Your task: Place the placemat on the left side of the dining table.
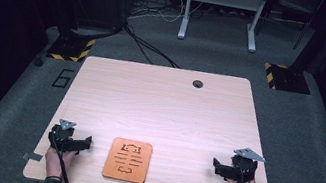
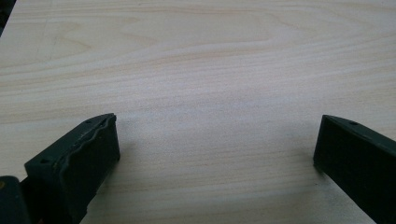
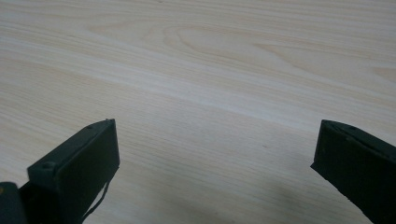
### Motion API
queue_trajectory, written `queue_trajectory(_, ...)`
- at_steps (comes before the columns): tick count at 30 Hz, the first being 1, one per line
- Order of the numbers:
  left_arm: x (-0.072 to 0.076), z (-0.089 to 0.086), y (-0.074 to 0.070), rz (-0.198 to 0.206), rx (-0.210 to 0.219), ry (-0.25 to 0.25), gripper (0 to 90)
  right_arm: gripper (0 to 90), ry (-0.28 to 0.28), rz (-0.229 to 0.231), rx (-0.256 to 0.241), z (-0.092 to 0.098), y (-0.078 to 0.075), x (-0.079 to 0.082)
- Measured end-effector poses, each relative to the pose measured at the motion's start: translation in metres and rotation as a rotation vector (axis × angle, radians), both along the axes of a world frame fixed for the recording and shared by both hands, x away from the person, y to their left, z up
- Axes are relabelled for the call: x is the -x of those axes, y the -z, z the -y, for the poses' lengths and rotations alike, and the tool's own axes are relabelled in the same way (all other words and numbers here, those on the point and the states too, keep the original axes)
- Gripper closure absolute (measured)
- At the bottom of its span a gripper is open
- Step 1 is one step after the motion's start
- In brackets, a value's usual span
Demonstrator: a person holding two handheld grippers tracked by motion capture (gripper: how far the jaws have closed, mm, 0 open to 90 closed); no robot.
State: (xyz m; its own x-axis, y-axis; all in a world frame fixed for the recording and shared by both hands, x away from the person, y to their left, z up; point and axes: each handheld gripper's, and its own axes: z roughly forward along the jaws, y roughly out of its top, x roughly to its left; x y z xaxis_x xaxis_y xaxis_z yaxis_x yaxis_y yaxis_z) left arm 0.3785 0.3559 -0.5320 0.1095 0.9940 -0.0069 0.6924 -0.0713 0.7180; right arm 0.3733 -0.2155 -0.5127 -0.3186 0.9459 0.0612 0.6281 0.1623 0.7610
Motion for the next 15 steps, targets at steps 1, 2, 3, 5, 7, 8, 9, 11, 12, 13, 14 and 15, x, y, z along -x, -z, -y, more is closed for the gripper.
queue_trajectory(1, 0.000, 0.000, 0.000, 0.000, 0.000, 0.000, 0.0, 0.0, -0.007, -0.001, -0.002, -0.003, -0.001, 0.000)
queue_trajectory(2, 0.000, 0.000, 0.000, 0.000, 0.000, 0.000, 0.0, 0.0, -0.015, -0.002, -0.003, -0.005, -0.002, 0.001)
queue_trajectory(3, 0.000, 0.000, 0.000, 0.002, -0.001, 0.001, 0.0, 0.0, -0.021, 0.000, -0.008, -0.008, -0.003, 0.001)
queue_trajectory(5, 0.000, 0.000, 0.000, 0.000, 0.000, 0.001, 0.1, 0.0, -0.030, 0.002, -0.009, -0.013, -0.004, 0.001)
queue_trajectory(7, 0.000, 0.000, 0.000, 0.001, -0.001, 0.001, 0.1, 0.0, -0.041, 0.002, -0.015, -0.017, -0.005, 0.002)
queue_trajectory(8, 0.000, 0.000, 0.000, 0.000, 0.000, 0.001, 0.1, 0.0, -0.047, 0.001, -0.019, -0.020, -0.006, 0.001)
queue_trajectory(9, 0.000, 0.000, 0.000, 0.002, 0.000, 0.002, 0.1, 0.0, -0.051, -0.001, -0.018, -0.022, -0.006, 0.001)
queue_trajectory(11, 0.000, 0.000, 0.000, 0.001, -0.001, 0.002, 0.0, 0.0, -0.061, -0.005, -0.015, -0.026, -0.007, 0.001)
queue_trajectory(12, 0.000, 0.000, 0.000, 0.000, 0.000, 0.002, 0.1, 0.0, -0.067, -0.007, -0.016, -0.028, -0.007, 0.001)
queue_trajectory(13, 0.000, 0.000, 0.000, 0.000, 0.000, 0.002, 0.1, 0.0, -0.072, -0.008, -0.018, -0.030, -0.008, 0.001)
queue_trajectory(14, 0.000, 0.000, 0.000, 0.000, 0.000, 0.002, 0.2, 0.0, -0.072, -0.008, -0.018, -0.030, -0.008, 0.001)
queue_trajectory(15, 0.000, 0.000, 0.000, 0.000, 0.000, 0.003, 0.2, 0.0, -0.075, -0.008, -0.011, -0.031, -0.008, 0.001)
